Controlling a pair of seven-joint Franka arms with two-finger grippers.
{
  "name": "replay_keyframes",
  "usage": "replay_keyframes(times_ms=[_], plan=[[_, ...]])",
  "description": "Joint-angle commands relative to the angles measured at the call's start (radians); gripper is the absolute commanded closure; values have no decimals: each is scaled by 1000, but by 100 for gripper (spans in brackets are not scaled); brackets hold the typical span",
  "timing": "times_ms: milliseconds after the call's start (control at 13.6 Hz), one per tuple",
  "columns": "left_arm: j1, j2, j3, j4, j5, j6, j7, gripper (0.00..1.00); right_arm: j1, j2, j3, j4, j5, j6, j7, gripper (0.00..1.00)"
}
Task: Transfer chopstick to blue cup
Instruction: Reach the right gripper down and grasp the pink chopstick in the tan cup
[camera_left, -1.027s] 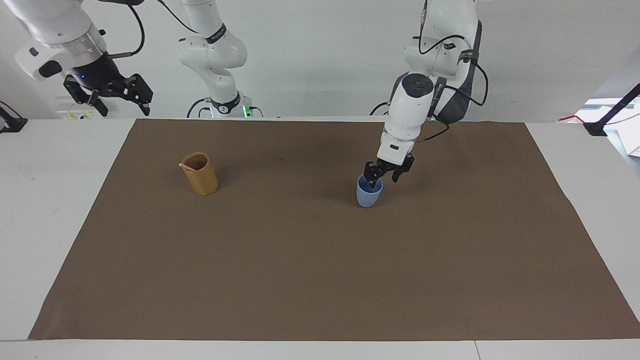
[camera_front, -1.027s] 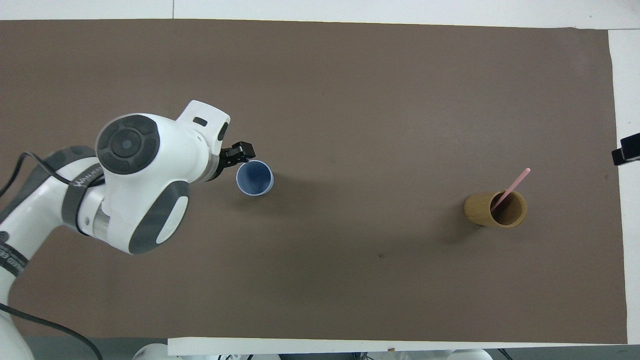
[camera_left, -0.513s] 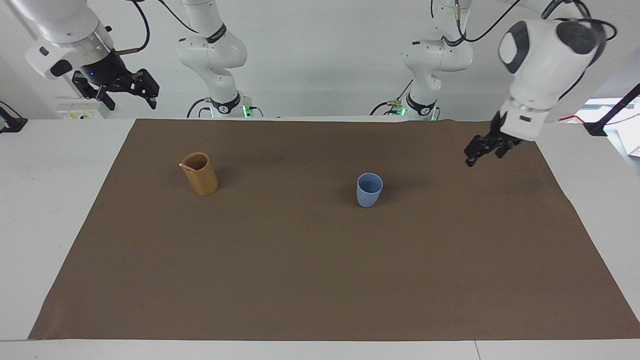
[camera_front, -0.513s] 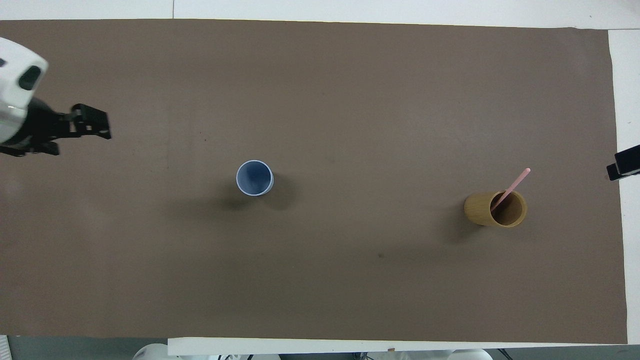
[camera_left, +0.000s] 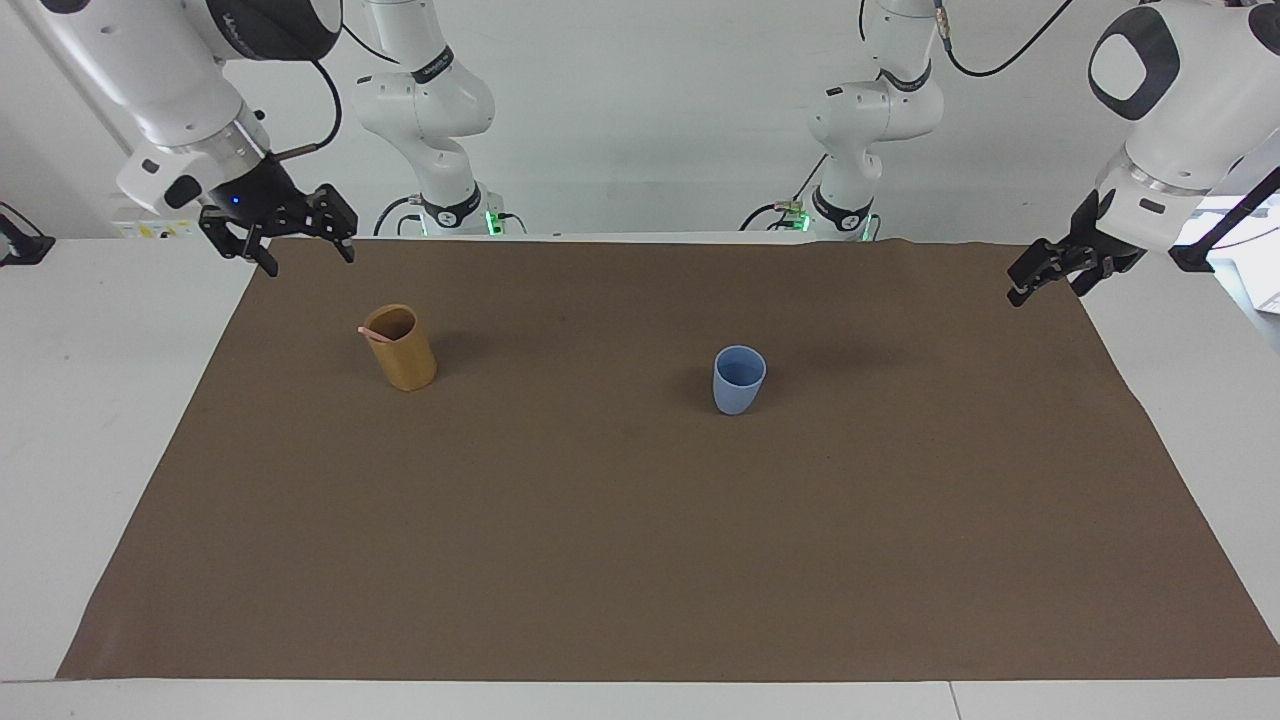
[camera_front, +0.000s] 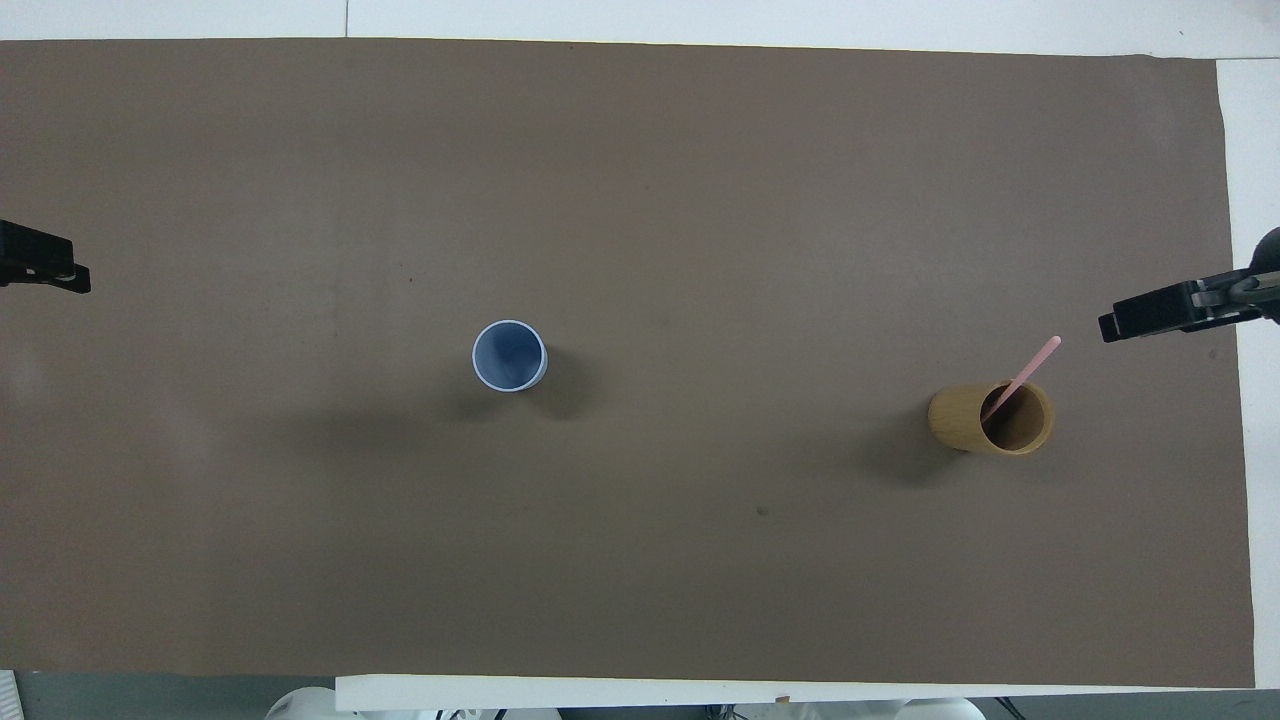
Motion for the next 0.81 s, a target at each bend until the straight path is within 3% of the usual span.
replay_keyframes(times_ms=[0, 147, 440, 733], plan=[[-4, 2, 7, 7, 2, -16, 5, 0, 16, -18, 1, -122, 28, 112, -21, 0], [-4, 2, 7, 7, 2, -16, 5, 0, 48, -12, 1, -199, 28, 204, -27, 0], [-4, 2, 7, 7, 2, -16, 5, 0, 39, -13, -1, -265, 26, 216, -83, 2], [-4, 2, 7, 7, 2, -16, 5, 0, 19, -13, -2, -343, 23, 304, -124, 13]])
